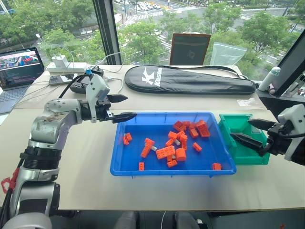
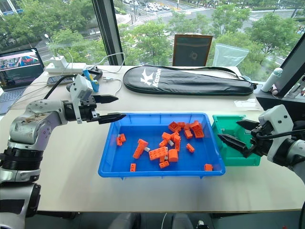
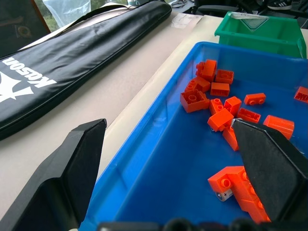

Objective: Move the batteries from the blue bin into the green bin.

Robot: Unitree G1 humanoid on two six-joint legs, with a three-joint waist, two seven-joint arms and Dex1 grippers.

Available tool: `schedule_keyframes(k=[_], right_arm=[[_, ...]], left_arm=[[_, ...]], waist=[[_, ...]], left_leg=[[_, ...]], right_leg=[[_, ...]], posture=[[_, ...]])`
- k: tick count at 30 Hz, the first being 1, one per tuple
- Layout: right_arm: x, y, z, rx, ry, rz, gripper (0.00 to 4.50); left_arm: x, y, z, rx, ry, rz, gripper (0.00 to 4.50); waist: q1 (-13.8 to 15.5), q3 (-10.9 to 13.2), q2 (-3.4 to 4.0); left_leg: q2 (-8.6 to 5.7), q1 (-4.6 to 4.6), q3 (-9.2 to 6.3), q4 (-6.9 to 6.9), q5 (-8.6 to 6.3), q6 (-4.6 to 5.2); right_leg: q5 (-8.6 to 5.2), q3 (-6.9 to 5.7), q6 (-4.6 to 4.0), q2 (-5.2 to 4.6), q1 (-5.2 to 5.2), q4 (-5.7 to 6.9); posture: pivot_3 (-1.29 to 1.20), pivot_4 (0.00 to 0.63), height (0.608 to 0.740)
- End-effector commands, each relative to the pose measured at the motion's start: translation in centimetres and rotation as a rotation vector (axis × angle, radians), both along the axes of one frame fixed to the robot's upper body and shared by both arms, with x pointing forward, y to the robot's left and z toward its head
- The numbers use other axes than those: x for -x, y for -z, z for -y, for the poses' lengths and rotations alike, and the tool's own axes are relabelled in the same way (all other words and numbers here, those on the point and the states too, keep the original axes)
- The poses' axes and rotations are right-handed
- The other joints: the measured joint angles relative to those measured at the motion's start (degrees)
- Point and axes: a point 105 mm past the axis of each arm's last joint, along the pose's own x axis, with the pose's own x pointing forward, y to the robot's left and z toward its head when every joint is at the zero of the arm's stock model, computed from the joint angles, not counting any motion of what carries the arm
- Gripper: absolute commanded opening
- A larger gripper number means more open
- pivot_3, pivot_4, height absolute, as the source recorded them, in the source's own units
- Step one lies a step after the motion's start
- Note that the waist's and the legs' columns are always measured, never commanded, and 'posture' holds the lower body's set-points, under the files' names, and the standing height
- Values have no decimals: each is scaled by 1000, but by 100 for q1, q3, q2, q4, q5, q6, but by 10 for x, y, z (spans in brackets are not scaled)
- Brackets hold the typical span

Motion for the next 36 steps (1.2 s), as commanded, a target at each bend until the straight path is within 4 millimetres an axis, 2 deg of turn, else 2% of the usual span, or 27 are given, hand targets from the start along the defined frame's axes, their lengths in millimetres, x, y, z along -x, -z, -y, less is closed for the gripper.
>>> schedule_keyframes(k=[1,2,4,7,12,14,19,21,25,27,32,36], right_arm=[[-5,-12,-7,54,-14,49,4488],[-7,-11,-14,86,-29,35,4488],[-13,-18,-29,104,-61,25,4488],[-18,-24,-44,108,-100,28,4488],[-14,-22,-78,174,-220,-15,4488],[-14,-21,-87,184,-243,-15,4488],[-17,8,-127,210,-373,-103,4488],[-17,18,-131,213,-384,-158,4488],[-6,41,-138,257,-482,-246,4488],[-11,47,-139,277,-492,-248,4488],[-19,51,-140,332,-531,-253,4488],[-20,56,-141,409,-605,-261,4488]], left_arm=[[4,-24,1,24,20,70,4500],[5,-28,2,28,27,68,4500],[21,-35,9,40,126,34,4500],[32,-24,12,-55,170,7,4500],[49,13,-2,-245,199,-74,4500],[51,18,-4,-263,198,-82,4500],[53,19,-3,-248,169,-68,4500],[53,19,-3,-246,159,-57,4500],[53,17,-6,-242,132,-44,4500],[52,17,-7,-244,123,-35,4500],[41,10,-9,-238,64,21,4500],[42,9,-8,-232,72,15,4500]], waist=[[1,0,0],[-9,0,0],[-46,0,0],[-63,0,1],[-56,1,1],[-39,2,0],[-6,3,-4],[-10,4,-5],[7,4,-5],[0,4,-5],[-23,4,-5],[-28,4,-5]], left_leg=[[0,0,0,0,0,0],[0,0,0,0,0,0],[0,0,3,4,1,0],[5,2,0,5,0,0],[9,2,4,-4,-1,1],[11,0,6,0,0,0],[12,0,3,3,0,0],[12,-1,3,3,0,0],[9,-5,1,3,0,0],[9,-4,1,3,0,1],[10,1,3,4,0,0],[12,0,2,4,0,0]], right_leg=[[0,0,0,0,0,0],[0,0,0,0,0,0],[0,4,-1,0,-5,8],[-2,2,-1,3,-8,12],[-2,4,-3,6,-8,7],[-2,4,-4,6,-10,7],[-2,0,-4,6,-7,4],[-2,1,-4,6,-11,6],[-2,1,-4,6,-12,5],[-2,0,-4,6,-12,6],[-2,1,-5,6,-13,12],[-2,0,-4,9,-15,13]], posture=[[0,150,740],[0,150,740],[0,150,740],[0,150,740],[0,150,740],[0,150,740],[0,150,740],[0,150,740],[0,150,740],[0,150,740],[0,150,740],[0,150,740]])
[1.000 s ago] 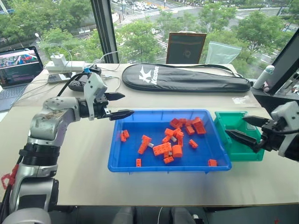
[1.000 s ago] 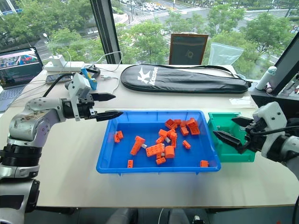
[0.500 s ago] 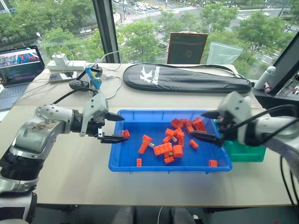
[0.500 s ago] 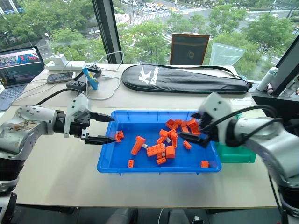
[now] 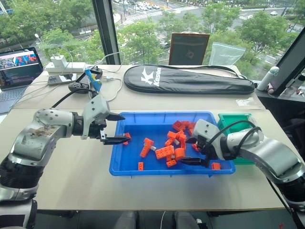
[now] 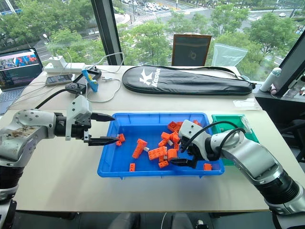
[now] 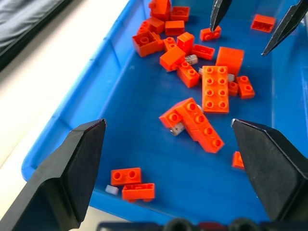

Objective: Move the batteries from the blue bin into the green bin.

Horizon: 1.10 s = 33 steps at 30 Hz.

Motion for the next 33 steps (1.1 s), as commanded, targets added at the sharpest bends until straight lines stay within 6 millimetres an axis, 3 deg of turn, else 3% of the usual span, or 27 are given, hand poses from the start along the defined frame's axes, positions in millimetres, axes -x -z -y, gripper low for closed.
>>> schedule_keyframes(k=[1,12,15,21,23,28,31,33], right_arm=[[-2,-4,-3,58,-103,50,4488],[-6,8,-10,85,-186,4,4488],[-7,15,-11,92,-187,-2,3876],[-9,20,-12,103,-193,4,1810],[-10,9,-12,97,-198,33,1468],[-6,-38,-7,66,-215,100,1468],[-32,-60,23,122,-80,225,1468],[-51,-64,36,137,-1,295,1468]], left_arm=[[4,-13,1,8,16,44,4500],[27,-9,7,14,87,-35,4500],[35,-7,8,7,113,-62,4500],[35,-8,9,3,125,-69,4500],[35,-8,9,5,130,-70,4500],[34,-7,11,8,143,-74,4500],[34,-6,13,10,154,-77,4500],[34,-5,14,11,157,-77,4500]], waist=[[-1,0,0],[-4,0,0],[-2,0,0],[3,0,0],[5,0,0],[-1,1,1],[8,1,1],[8,1,-1]], left_leg=[[0,0,1,0,0,0],[1,0,0,0,0,0],[1,-1,0,0,0,0],[1,0,0,0,0,-1],[1,-1,0,0,0,-1],[1,-1,1,0,0,-1],[2,-1,1,-1,0,-1],[2,1,0,-1,0,-1]], right_leg=[[0,1,0,0,0,0],[0,0,0,1,-2,2],[0,0,0,1,-3,2],[0,0,0,1,-4,3],[0,0,0,1,-3,2],[0,0,0,1,-6,4],[0,-1,0,2,-6,3],[0,-3,0,2,-2,0]], posture=[[0,150,740],[0,150,740],[0,150,740],[0,150,740],[0,150,740],[0,150,740],[0,150,740],[0,150,740]])
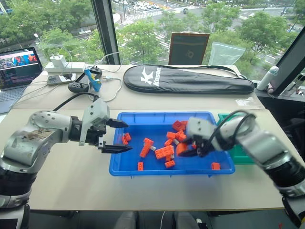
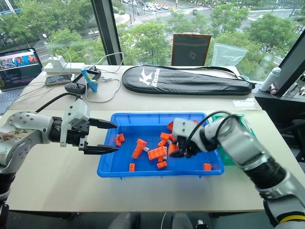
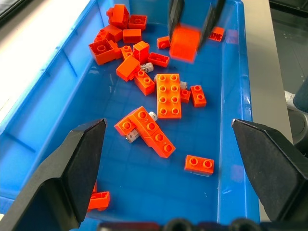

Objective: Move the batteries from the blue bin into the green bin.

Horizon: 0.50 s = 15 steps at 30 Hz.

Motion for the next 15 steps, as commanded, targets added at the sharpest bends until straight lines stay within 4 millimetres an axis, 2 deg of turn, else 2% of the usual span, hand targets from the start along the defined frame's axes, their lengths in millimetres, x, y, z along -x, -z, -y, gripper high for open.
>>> schedule_keyframes(k=[1,2,3,4,9,12,15], right_arm=[[-30,-13,23,3,120,150,1468],[-36,-12,25,5,130,177,1468],[-41,-11,26,-2,136,193,2470],[-44,-10,26,-7,139,203,2614],[-49,-8,22,-43,136,227,4356],[-32,-12,1,-106,43,170,4474],[-8,-3,-18,-141,-60,60,4474]], left_arm=[[0,-6,4,4,24,32,4500],[0,-5,4,6,26,31,4500],[0,-5,5,7,28,31,4500],[0,-5,5,8,30,30,4500],[0,-5,5,6,29,28,4500],[1,-4,3,0,26,24,4500],[1,-4,3,-1,27,22,4500]], waist=[[-1,0,-2],[-2,0,-2],[-6,0,-2],[-22,1,-2],[-39,1,-1],[-26,1,-1],[-36,1,-1]], left_leg=[[0,1,2,0,0,0],[-1,1,3,0,0,0],[0,1,4,0,0,0],[0,1,4,0,0,0],[1,-3,6,-2,0,0],[0,-5,5,-2,0,0],[2,-4,4,-2,0,0]], right_leg=[[0,0,0,0,2,-1],[0,1,0,0,2,-1],[0,2,-1,0,1,1],[0,2,-1,0,0,1],[1,5,-1,0,-12,7],[1,5,-1,0,-11,5],[1,4,-1,0,-10,7]], posture=[[0,150,740],[0,150,740],[0,150,740],[0,150,740],[0,150,740],[0,150,740],[0,150,740]])
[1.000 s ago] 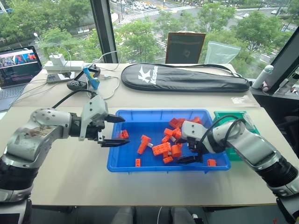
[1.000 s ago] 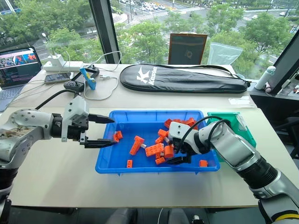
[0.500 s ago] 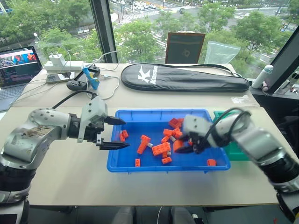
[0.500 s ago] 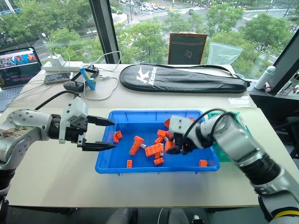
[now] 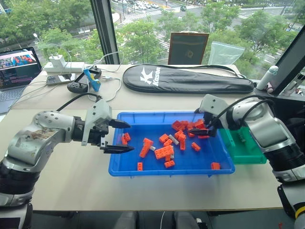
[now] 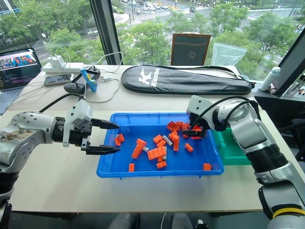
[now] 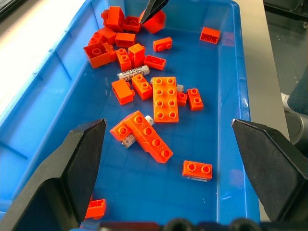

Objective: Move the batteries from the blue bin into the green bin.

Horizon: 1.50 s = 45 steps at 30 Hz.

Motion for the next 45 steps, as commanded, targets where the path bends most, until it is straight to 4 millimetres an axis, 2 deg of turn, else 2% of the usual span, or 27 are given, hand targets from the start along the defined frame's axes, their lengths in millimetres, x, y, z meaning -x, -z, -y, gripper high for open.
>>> schedule_keyframes(k=[1,6,11,24,27,32,38,41,45], right_arm=[[30,-1,-25,-46,-148,-73,4474],[43,21,-44,-42,-207,-154,4474],[40,37,-57,-39,-225,-194,4474],[26,66,-63,-7,-216,-264,4474],[27,68,-62,-3,-218,-275,3768],[25,70,-60,18,-222,-253,2075],[23,57,-59,6,-228,-207,144],[18,20,-55,-60,-207,-144,57],[6,-1,-41,-68,-140,-69,57]], left_arm=[[1,-6,0,-7,13,35,4500],[0,-7,0,-8,13,38,4500],[6,-7,-4,-14,13,13,4500],[11,-7,-5,-21,-1,9,4500],[11,-7,-6,-23,-6,11,4500],[10,-6,-4,-22,-4,15,4500],[8,-6,-4,-23,-2,19,4500],[6,-5,-4,-25,1,21,4500],[6,-4,-2,-22,10,21,4500]], waist=[[-6,0,0],[7,0,0],[-2,0,0],[3,0,0],[2,0,0],[2,0,0],[0,0,0],[1,0,0],[8,1,0]], left_leg=[[1,0,0,0,0,0],[0,1,-1,3,0,0],[1,2,-2,3,0,0],[2,3,-1,3,1,-1],[2,3,-2,3,1,-1],[2,3,-1,3,1,-1],[4,7,-1,2,1,-1],[6,6,-1,2,1,-1],[6,5,-1,2,1,-1]], right_leg=[[0,0,0,1,0,0],[0,-1,0,2,4,0],[0,-2,0,3,3,2],[0,-1,0,5,1,2],[0,-2,0,5,2,3],[0,-2,0,5,2,3],[0,-2,0,7,3,3],[0,-2,0,9,3,3],[1,-1,-1,9,1,3]], posture=[[0,150,740],[0,150,740],[0,150,740],[0,150,740],[0,150,740],[0,150,740],[0,150,740],[0,150,740],[0,150,740]])
